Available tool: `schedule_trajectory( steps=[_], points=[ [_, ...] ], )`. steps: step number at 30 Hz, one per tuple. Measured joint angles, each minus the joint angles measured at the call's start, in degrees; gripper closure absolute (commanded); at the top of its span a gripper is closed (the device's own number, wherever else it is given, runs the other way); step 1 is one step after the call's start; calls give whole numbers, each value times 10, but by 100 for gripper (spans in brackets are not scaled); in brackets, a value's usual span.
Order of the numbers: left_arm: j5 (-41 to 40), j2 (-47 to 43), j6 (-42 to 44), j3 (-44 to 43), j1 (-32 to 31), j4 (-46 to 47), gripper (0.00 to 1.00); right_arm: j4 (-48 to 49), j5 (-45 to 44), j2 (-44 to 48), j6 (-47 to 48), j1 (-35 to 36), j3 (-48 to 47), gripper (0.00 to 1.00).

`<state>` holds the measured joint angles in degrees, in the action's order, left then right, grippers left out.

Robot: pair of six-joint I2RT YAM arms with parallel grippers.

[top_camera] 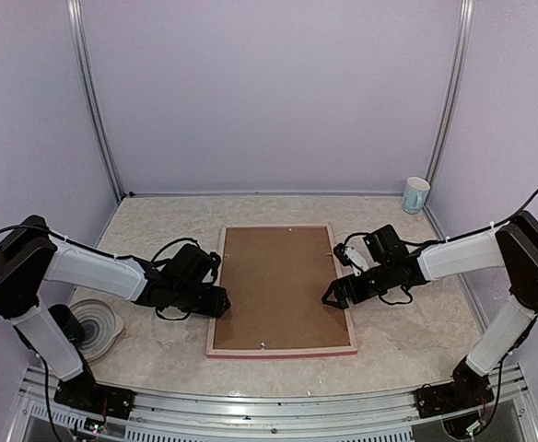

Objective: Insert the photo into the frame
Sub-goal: Press the fastener onto the backboard.

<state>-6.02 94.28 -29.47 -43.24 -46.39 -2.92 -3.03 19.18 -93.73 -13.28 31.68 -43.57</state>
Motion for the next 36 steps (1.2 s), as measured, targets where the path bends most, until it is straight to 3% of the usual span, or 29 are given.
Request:
schedule_trajectory(
  steps=[22, 29, 36],
  points=[
    [-21, 9, -15, -4, -3, 8, 60, 0, 0, 0, 0, 0, 0, 1],
    [-26, 12, -16, -4, -4, 10, 60, 0, 0, 0, 0, 0, 0, 1],
    [-36, 7, -20, -4, -6, 9, 51, 0, 0, 0, 0, 0, 0, 1]
  ],
)
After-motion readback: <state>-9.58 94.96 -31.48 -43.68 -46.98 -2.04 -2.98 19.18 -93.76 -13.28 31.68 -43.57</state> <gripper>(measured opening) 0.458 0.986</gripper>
